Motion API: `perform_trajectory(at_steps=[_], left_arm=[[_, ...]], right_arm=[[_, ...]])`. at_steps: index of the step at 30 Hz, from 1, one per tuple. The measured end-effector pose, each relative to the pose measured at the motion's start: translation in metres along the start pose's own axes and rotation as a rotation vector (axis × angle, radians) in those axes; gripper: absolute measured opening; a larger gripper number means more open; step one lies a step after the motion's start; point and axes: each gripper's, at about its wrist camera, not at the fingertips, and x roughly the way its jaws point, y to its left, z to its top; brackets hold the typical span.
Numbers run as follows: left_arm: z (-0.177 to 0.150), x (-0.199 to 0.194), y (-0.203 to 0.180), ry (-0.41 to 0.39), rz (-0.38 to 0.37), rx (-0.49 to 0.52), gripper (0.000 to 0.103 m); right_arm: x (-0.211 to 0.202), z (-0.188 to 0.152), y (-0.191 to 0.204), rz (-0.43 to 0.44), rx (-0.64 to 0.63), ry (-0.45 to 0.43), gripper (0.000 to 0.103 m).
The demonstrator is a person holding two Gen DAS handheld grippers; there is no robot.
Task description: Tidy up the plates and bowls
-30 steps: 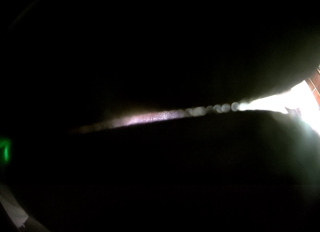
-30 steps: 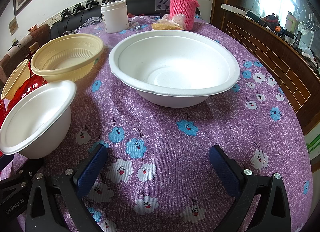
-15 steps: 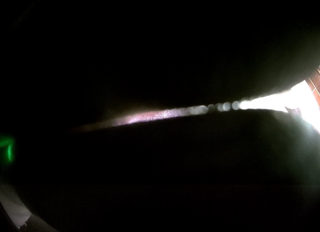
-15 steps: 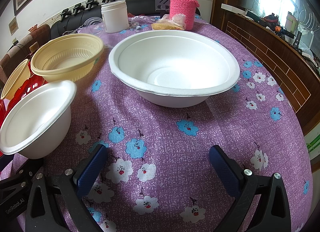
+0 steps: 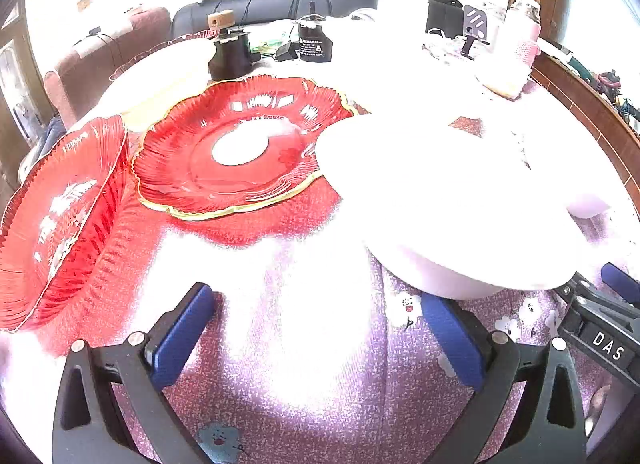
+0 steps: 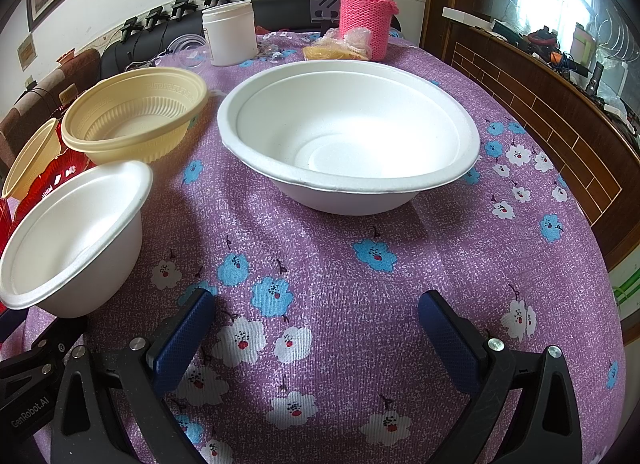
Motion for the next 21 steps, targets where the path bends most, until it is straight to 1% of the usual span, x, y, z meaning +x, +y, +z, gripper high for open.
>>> perform_trajectory(at_steps=[12, 15, 16, 18, 21], left_arm=[[0.0003, 0.0005, -0.0015, 0.000, 0.003, 0.004, 0.103], [0.0011, 0.0016, -0.0031, 0.002, 0.014, -0.011, 0.103], [0.0007, 0.0007, -0.0014, 0.007, 0.012, -0.010, 0.103], [0.0008, -0.0015, 0.0022, 0.044, -0.008, 0.013, 0.103], [-0.0013, -0.0037, 0.0007, 0.081, -0.041, 0.064, 0.103]], right_arm=[[0.0000, 0.0000, 0.0000, 0.000, 0.000, 0.000, 0.102], [0.0000, 0.0000, -0.0001, 0.000, 0.000, 0.000, 0.102], [0.0000, 0.0000, -0.0001, 0.001, 0.000, 0.000, 0.102], [-0.0023, -0.0027, -0.0005, 0.007, -0.005, 0.005, 0.102], [-0.0050, -0.0024, 0.0010, 0.031, -0.033, 0.046, 0.102]])
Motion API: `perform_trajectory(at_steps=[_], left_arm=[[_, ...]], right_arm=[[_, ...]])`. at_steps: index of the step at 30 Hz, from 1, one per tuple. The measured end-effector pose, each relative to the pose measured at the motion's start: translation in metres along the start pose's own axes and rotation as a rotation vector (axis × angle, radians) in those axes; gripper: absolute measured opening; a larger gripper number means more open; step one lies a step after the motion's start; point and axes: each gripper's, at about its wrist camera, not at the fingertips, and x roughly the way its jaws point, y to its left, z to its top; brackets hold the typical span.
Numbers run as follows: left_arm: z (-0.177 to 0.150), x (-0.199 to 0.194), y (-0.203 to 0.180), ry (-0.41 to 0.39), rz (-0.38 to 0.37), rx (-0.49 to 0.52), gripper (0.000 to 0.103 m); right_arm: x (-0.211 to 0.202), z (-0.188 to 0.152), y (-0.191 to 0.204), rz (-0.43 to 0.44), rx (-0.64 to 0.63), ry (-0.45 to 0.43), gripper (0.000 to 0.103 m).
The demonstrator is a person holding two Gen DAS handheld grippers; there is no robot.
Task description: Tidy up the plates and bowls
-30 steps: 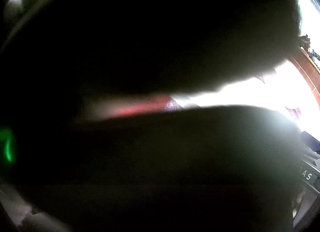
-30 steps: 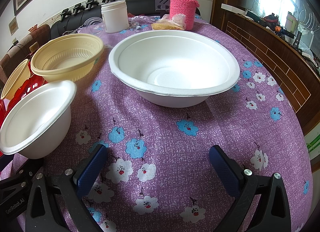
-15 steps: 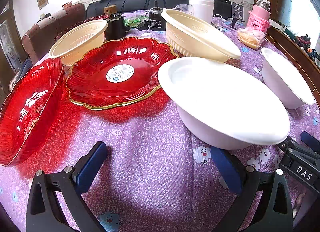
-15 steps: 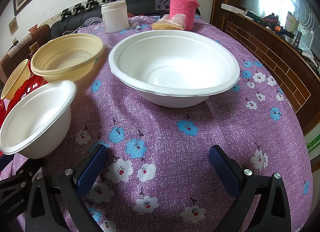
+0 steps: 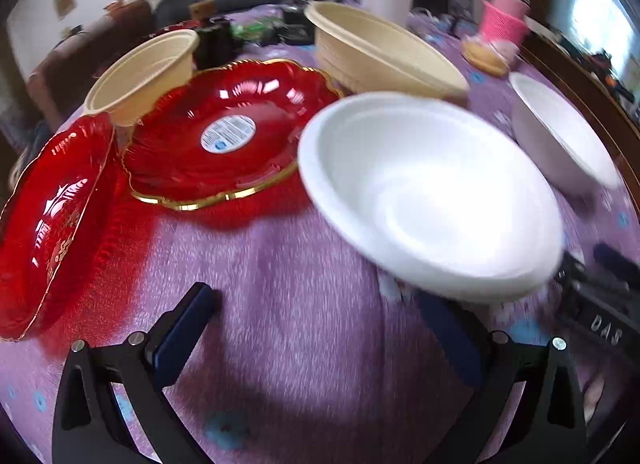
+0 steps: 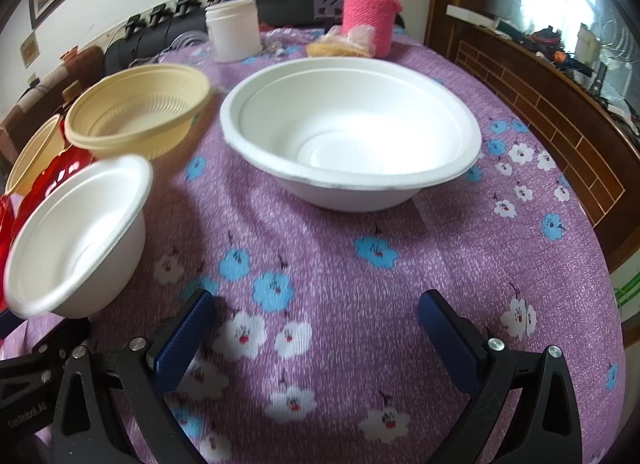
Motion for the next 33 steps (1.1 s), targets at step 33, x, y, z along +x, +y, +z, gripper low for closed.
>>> perform_trajectory(at_steps=[33], left_arm=[[-0.056, -0.188, 0.270, -0.300, -0.093, -0.262, 0.099]], right_arm=[[-0.167, 0.013, 0.177, 0.438, -0.238, -0.255, 0.095]])
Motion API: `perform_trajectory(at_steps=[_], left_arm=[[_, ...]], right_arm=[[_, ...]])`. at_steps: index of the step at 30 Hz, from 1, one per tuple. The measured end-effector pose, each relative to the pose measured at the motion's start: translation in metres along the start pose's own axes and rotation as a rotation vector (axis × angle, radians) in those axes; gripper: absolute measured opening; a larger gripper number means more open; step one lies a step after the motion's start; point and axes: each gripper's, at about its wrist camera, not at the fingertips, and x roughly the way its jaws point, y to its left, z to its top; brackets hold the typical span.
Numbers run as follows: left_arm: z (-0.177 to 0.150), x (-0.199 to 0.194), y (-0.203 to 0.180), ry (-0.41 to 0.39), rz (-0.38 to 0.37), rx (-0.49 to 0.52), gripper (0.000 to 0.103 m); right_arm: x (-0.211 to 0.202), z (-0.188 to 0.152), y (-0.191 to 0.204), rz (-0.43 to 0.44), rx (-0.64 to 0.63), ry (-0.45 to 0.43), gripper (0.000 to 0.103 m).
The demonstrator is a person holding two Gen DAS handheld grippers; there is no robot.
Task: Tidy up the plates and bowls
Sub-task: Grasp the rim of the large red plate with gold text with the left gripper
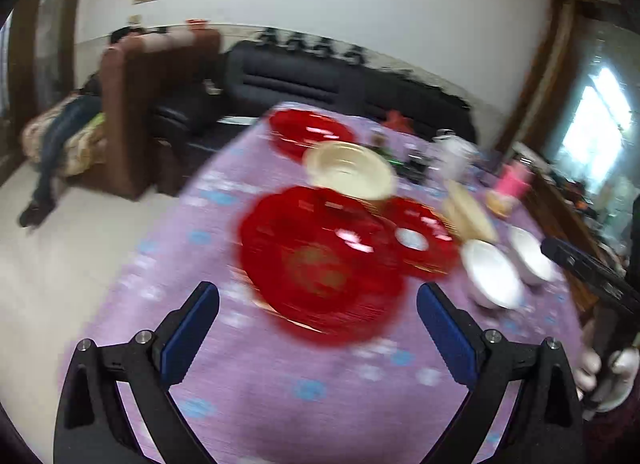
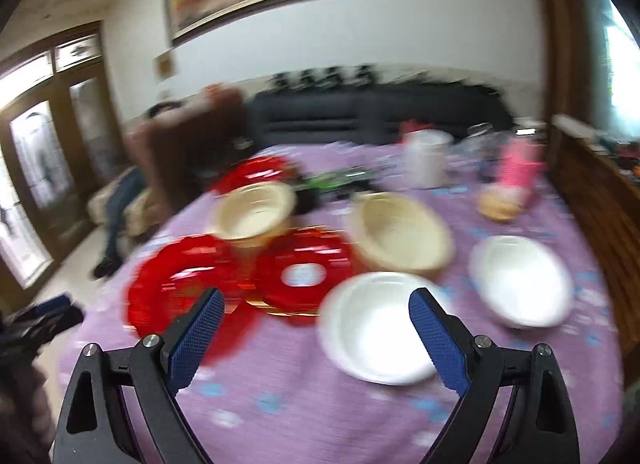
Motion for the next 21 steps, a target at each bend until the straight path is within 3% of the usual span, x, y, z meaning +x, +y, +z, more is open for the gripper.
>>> perform_trajectory(at_steps=[1, 3, 5, 8, 12, 16, 21], left_arm=[[0.008, 0.004, 0.014, 0.003, 0.013, -0.015, 0.099], [0.020, 0.016, 0.034, 0.037, 0.028, -0.044, 0.099], [0.032, 0.038, 0.052, 0.108, 0.009, -0.073, 0.099], [0.035, 0.062, 0.072, 0.146, 0.000, -0.127, 0.098], [0.041, 0.098, 0.081, 0.208, -0.052, -0.169, 0.086], [0.043, 0.129, 0.080, 0.258, -0.072, -0.178, 0.079], [0.046, 0.154, 0.077, 0.306, -0.087, -0.171, 0.067]], right_arm=[[0.011, 0.002, 0.009, 0.039, -0.001, 0.026, 0.093], [0.041, 0.005, 0.026, 0.107, 0.001, 0.097, 0.074], [0.072, 0.002, 0.031, 0.149, 0.046, 0.183, 0.065], [0.096, -0.009, 0.033, 0.166, 0.092, 0.262, 0.063], [0.116, -0.018, 0.036, 0.170, 0.099, 0.320, 0.058], [0.130, -0.020, 0.039, 0.177, 0.134, 0.368, 0.055], [0.154, -0.023, 0.038, 0.194, 0.203, 0.423, 0.044]])
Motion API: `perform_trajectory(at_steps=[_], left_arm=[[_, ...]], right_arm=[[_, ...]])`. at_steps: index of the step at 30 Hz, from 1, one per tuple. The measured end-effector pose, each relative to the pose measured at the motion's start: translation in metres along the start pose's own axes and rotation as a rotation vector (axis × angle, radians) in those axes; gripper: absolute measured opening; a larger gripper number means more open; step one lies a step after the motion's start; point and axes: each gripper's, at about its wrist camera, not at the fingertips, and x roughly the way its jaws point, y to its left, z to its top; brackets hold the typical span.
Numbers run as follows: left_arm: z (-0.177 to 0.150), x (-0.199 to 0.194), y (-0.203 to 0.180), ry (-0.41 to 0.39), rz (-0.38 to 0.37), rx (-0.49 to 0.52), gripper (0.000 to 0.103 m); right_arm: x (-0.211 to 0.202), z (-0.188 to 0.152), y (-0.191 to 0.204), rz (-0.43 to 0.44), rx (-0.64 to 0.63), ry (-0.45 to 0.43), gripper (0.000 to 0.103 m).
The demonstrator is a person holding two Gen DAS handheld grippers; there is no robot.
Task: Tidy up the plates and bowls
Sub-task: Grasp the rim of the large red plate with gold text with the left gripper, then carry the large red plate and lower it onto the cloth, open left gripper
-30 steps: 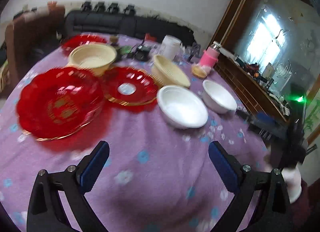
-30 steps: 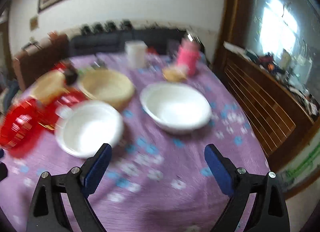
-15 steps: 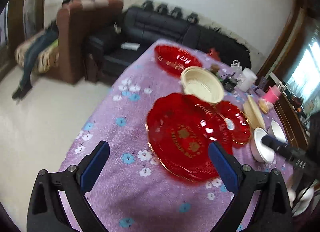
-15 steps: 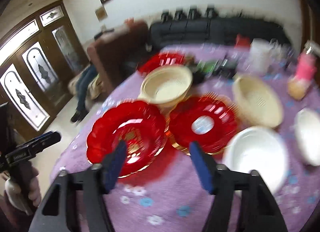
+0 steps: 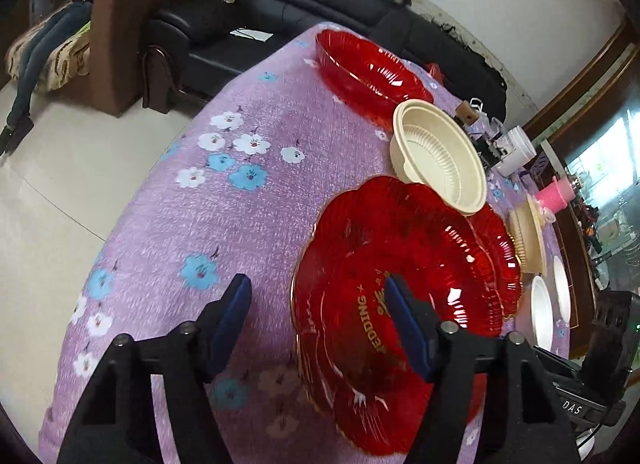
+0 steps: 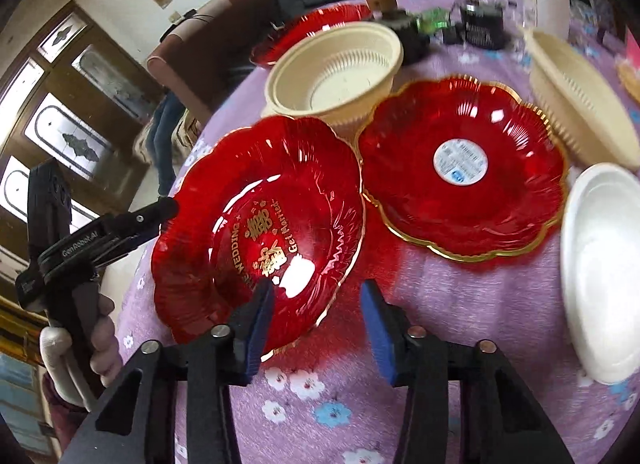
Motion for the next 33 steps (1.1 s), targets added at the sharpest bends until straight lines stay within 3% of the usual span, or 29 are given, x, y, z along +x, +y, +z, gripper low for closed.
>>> perform_trajectory(at_steps=[2, 4, 6, 10, 23, 33], left_arm=[[0.003, 0.007, -0.001, 0.011, -0.005, 0.008, 0.059], [0.003, 0.015, -0.003, 0.039, -0.012, 0.015, 0.037], [0.001, 0.017, -0.005, 0.041, 0.021, 0.026, 0.031], [-0.003, 0.013, -0.007, 0.022, 0.043, 0.033, 0.027], [-0.030, -0.045, -0.009, -0.072, 0.081, 0.038, 0.027], [-0.054, -0.027, 0.009, -0.032, 0.144, -0.002, 0.027]], right_arm=[[0.007, 0.004, 0.000, -0.007, 0.017, 0.000, 0.041], [0.011, 0.005, 0.000, -0.020, 0.023, -0.006, 0.034], [0.014, 0.004, -0.002, -0.033, 0.025, -0.012, 0.026], [0.014, 0.002, -0.004, -0.041, 0.020, -0.024, 0.017], [-0.015, -0.018, 0.021, -0.001, -0.071, -0.073, 0.016], [0.010, -0.037, 0.018, -0.002, -0.077, -0.023, 0.016]])
